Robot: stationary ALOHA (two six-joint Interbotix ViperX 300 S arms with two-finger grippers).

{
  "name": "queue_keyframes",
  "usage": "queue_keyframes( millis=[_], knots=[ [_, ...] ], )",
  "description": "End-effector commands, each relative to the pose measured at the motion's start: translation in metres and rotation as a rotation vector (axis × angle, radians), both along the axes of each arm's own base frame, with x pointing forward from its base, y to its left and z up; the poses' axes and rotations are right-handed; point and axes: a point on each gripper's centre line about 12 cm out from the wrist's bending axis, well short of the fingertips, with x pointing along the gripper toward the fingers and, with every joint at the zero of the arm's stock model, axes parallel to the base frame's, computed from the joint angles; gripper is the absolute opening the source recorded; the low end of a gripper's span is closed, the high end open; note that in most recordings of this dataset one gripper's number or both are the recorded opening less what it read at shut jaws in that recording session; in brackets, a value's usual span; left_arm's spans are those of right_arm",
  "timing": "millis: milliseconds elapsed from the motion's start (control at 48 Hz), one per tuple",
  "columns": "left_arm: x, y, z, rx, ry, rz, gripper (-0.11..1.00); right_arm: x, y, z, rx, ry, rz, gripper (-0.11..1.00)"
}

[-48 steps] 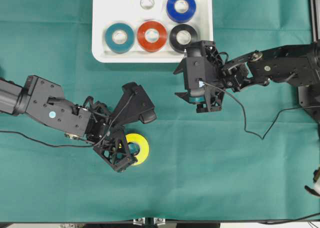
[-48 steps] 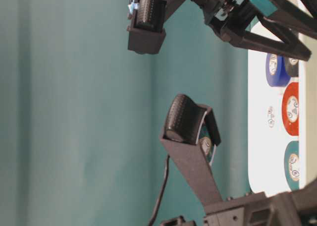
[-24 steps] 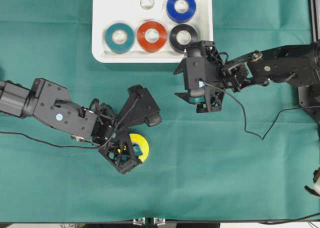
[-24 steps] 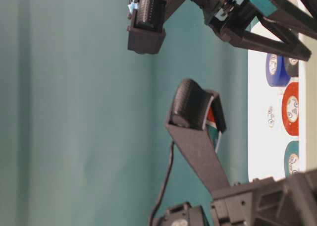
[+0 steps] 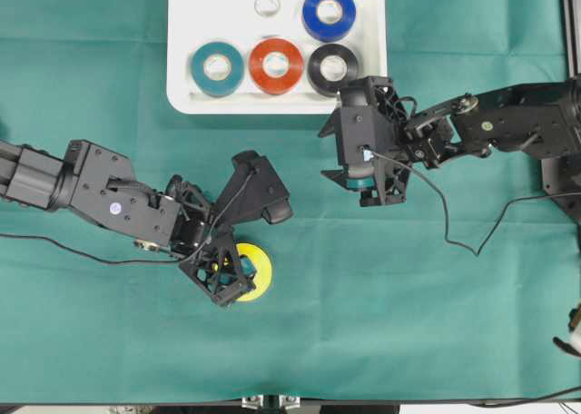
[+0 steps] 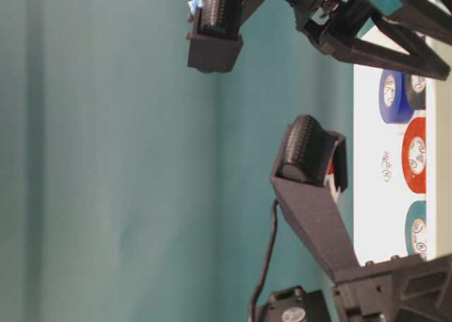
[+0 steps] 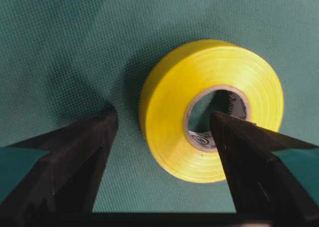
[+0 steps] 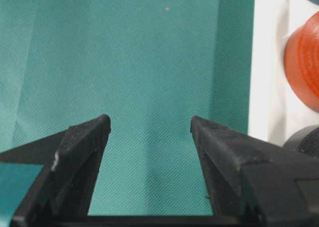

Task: Put the tape alternately from left to right into the white case.
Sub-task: 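Move the left gripper down onto the yellow tape roll and grasp it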

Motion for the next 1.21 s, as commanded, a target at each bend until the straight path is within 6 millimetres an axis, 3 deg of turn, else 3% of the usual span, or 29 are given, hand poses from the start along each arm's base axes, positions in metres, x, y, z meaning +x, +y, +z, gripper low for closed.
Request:
queue_keyframes(
  millis=[0, 292, 396, 562, 688, 1188],
  knots=[
    [0.004, 0.002, 0.009, -0.006, -0.027, 0.007, 0.90, 0.002, 0.003, 0.006, 0.010, -0.027, 0.012, 0.74],
    [0.002, 0.004, 0.009, 0.004, 0.012, 0.009, 0.83, 0.001, 0.004, 0.004, 0.015, -0.027, 0.017, 0.74],
    [0.004, 0.003, 0.011, 0.002, 0.004, 0.008, 0.62, 0.002, 0.004, 0.005, 0.015, -0.030, 0.017, 0.74],
    [0.006, 0.005, 0.013, 0.004, 0.015, 0.013, 0.17, 0.002, 0.004, 0.006, 0.015, -0.031, 0.017, 0.74],
    [0.003, 0.008, 0.013, 0.013, 0.047, 0.017, -0.03, 0.002, 0.004, 0.006, 0.015, -0.033, 0.017, 0.74],
    [0.003, 0.008, 0.024, 0.011, 0.029, 0.013, -0.04, 0.003, 0.004, 0.007, 0.014, -0.035, 0.018, 0.74]
  ],
)
